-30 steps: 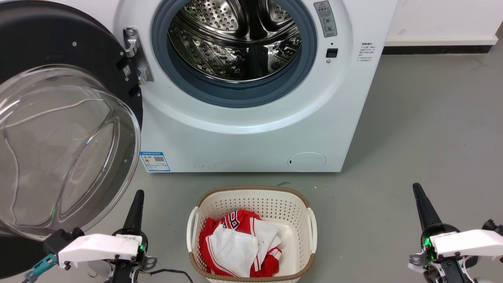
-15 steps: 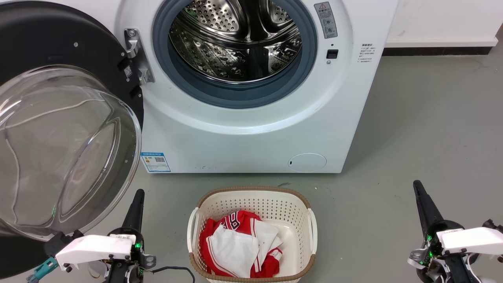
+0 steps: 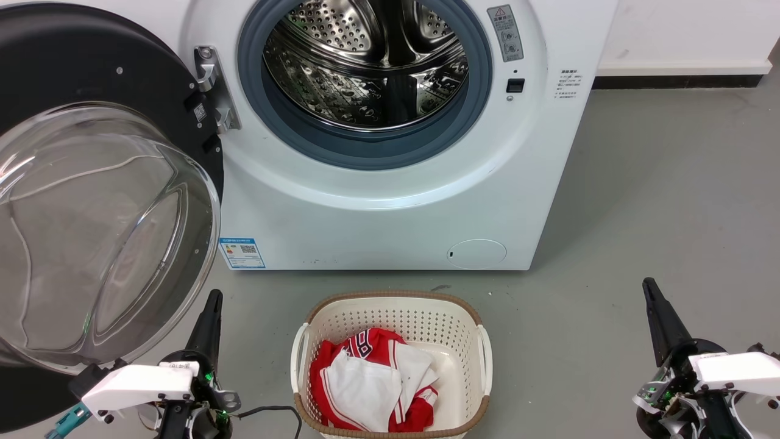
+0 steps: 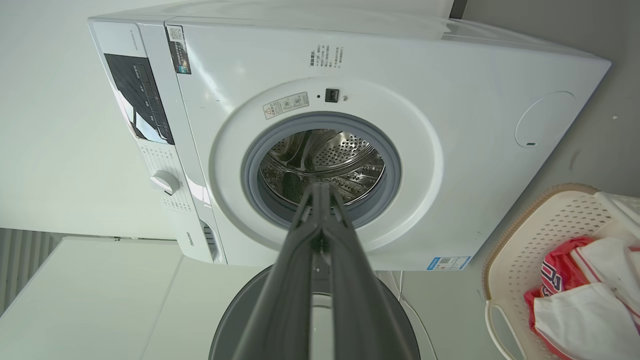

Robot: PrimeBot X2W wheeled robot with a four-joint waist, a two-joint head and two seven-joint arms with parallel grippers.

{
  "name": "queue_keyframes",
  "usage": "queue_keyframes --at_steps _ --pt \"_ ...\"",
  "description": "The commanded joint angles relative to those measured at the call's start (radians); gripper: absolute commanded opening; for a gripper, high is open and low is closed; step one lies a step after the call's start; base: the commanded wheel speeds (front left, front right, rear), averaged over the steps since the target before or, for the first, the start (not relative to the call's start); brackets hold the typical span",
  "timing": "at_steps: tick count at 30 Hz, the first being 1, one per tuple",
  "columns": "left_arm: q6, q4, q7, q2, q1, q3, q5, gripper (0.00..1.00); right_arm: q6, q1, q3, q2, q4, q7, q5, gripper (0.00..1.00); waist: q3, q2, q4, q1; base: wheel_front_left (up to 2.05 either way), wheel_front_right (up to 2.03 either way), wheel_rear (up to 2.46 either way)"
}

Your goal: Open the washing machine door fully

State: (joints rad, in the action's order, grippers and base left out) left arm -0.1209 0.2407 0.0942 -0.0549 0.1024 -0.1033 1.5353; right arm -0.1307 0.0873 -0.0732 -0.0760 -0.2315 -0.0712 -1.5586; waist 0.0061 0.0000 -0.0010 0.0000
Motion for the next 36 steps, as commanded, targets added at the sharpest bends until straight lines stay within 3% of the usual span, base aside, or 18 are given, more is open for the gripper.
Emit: queue_keyframes --at_steps 1,11,36 --pt "-0.006 0.001 0.008 0.002 0.009 -0.005 0.018 0.00 0.000 0.020 -0.003 0.001 -0.004 -0.006 -0.020 0.00 0.000 0.0000 0.000 0.0000 0.00 0.00 0.00" --pt "-0.013 0.006 0.025 0.006 0.010 -0.015 0.082 0.00 0.000 0.025 -0.010 0.003 -0.014 -0.019 -0.086 0.00 -0.003 0.0000 0.001 0.0000 0.00 0.00 0.00" --pt "-0.013 0.006 0.023 0.006 0.009 -0.014 0.078 0.00 0.000 0.025 -0.018 0.009 -0.014 -0.026 -0.071 0.00 -0.003 0.0000 0.001 0.0000 0.00 0.00 0.00"
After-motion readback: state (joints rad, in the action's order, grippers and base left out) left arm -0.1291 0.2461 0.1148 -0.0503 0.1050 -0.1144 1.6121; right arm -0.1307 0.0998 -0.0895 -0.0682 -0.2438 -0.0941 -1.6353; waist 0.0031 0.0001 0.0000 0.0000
